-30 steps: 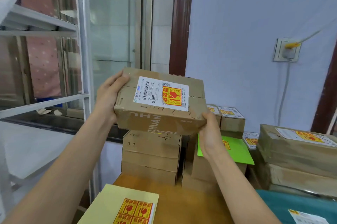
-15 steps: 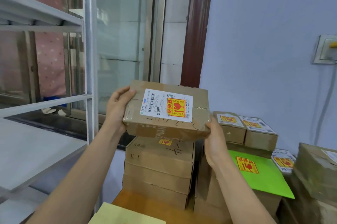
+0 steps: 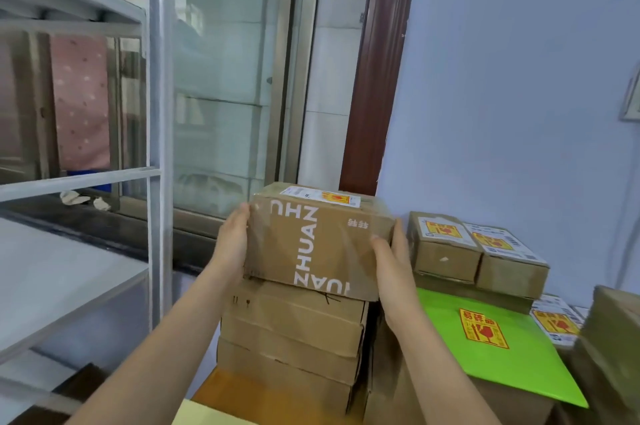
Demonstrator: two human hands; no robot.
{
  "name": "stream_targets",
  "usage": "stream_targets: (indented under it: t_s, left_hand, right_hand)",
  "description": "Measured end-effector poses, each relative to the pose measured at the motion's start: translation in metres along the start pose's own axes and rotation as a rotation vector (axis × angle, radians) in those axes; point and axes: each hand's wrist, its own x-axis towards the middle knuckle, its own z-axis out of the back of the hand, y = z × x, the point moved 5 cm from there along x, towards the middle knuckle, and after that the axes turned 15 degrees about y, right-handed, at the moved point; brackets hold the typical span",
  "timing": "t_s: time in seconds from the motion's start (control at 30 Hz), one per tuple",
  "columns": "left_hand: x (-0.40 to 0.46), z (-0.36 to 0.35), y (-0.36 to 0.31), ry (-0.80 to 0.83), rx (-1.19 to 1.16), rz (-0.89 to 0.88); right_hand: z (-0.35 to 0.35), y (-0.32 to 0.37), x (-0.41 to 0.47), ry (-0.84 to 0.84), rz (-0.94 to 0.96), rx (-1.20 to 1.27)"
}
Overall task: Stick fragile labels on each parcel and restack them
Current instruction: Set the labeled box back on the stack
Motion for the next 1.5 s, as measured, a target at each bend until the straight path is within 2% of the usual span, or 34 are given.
stream_targets:
  t_s: [0.13,0.3,0.47,0.57,0.63,0.77,0.87,1.1,1.17,1.23,1.33,1.4,1.5]
  left_hand:
    - [-0.018,0.003,0.015,-0.040,0.266,-0.112]
    - [-0.022,0.005,0.029,-0.109,0.440,-0.150]
    - [-0.021,0.008,0.030,-0.159,0.569,-0.203]
    - [-0.021,0.008,0.027,-0.107,0.638,-0.167]
    - [-0.022,0.007,0.027,-0.059,0.676,-0.138]
    - [-0.021,0.002,0.030,0.027,0.784,-0.086]
    - [-0.019,-0.002,0.028,0.084,0.849,-0.039]
    - [-0.015,-0.010,0.043,0.234,1.185,0.138]
    - [-0.019,-0.009,0.044,0.235,1.266,0.110]
    - [-0.030,-0.013,0.041,0.229,1.326,-0.017]
    - [-0.059,-0.030,0.045,0.363,1.451,-0.122]
    - [-0.074,-0.040,0.056,0.480,1.641,-0.125]
    - [-0.081,-0.046,0.064,0.460,1.804,-0.161]
  right_hand:
    - [-0.008,-0.014,-0.005,-0.025,0.031,-0.132]
    - [-0.017,-0.031,-0.014,-0.107,-0.023,-0.247]
    - [-0.034,-0.040,-0.035,-0.273,0.081,-0.623]
    - [-0.047,-0.052,-0.029,-0.069,-0.025,-0.689]
    - [-0.050,-0.057,-0.023,0.004,-0.085,-0.702]
    - [-0.046,-0.054,-0.015,0.055,-0.145,-0.712]
    - [-0.037,-0.047,-0.006,0.091,-0.154,-0.810]
    - [-0.037,-0.048,0.001,0.125,-0.148,-0.956]
    - [-0.036,-0.050,0.001,0.137,-0.146,-0.935]
    - [-0.033,-0.053,0.000,0.159,-0.145,-0.888]
    - [-0.033,-0.057,-0.005,0.216,-0.151,-0.838]
    - [-0.040,-0.059,-0.011,0.275,-0.119,-0.922]
    - [-0.045,-0.054,-0.015,0.328,-0.071,-1.064]
